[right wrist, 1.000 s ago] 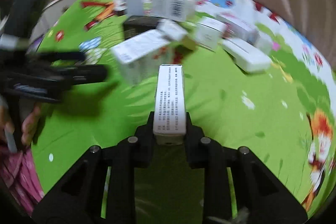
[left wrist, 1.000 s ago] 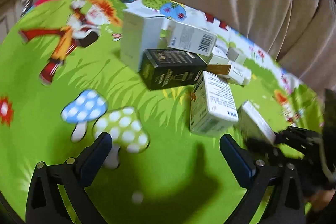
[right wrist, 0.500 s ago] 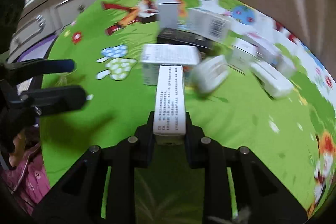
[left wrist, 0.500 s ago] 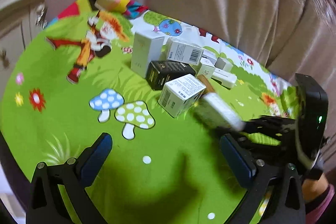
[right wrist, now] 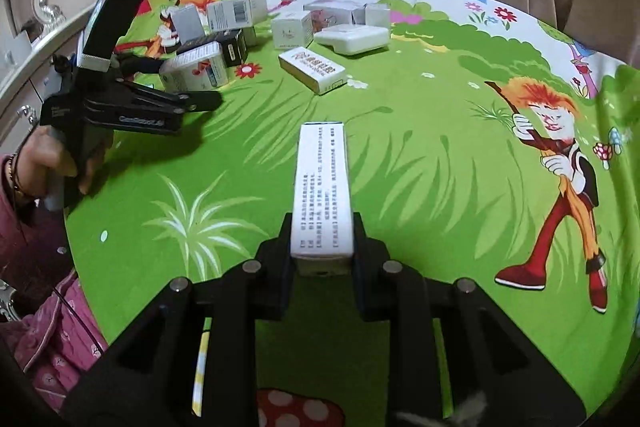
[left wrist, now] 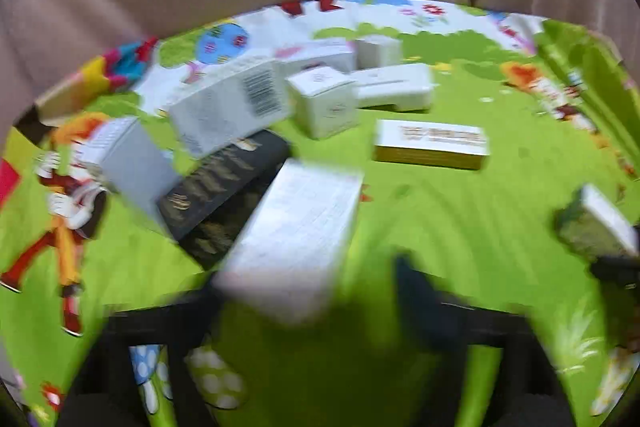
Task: Organize rigid objects
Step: 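Grasp a white box with the right gripper while the left gripper grasps another white box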
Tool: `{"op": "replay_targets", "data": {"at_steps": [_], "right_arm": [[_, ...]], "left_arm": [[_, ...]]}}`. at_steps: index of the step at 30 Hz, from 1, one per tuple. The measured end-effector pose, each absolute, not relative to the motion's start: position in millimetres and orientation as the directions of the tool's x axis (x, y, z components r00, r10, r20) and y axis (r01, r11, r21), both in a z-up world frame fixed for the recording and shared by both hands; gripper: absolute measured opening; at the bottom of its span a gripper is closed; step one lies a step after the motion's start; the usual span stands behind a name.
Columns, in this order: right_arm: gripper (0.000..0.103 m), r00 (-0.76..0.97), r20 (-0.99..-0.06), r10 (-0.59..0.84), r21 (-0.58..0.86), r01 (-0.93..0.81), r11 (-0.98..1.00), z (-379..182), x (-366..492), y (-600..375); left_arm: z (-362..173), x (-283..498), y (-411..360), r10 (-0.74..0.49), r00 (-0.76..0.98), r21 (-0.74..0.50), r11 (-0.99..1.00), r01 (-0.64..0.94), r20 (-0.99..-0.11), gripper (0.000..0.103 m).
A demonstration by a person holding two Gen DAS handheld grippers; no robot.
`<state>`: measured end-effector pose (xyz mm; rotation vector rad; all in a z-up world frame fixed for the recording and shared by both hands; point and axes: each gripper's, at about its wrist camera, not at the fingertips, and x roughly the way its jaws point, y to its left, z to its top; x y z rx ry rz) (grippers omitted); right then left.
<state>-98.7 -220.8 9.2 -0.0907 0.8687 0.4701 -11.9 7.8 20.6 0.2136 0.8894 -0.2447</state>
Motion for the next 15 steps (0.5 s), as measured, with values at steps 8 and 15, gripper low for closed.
{"op": "replay_targets", "data": {"at_steps": [8, 15], "right_arm": [[0.031, 0.557, -0.739, 0.379, 0.146, -0.417, 0.897, 6.2, -94.0, -219.5], [0.056, 0.543, -0.798, 0.26, 0.01, -0.419, 0.908, 6.6, -76.6, -194.7]], "left_arm": [[18.0, -62.8, -5.7, -0.171, 0.613, -0.027, 0.971, 0.238, -0.772, 0.045], [16.9, -40.8, -16.8, -0.098, 0.61, 0.074, 0.965, 0.25, -0.786, 0.085]]}}
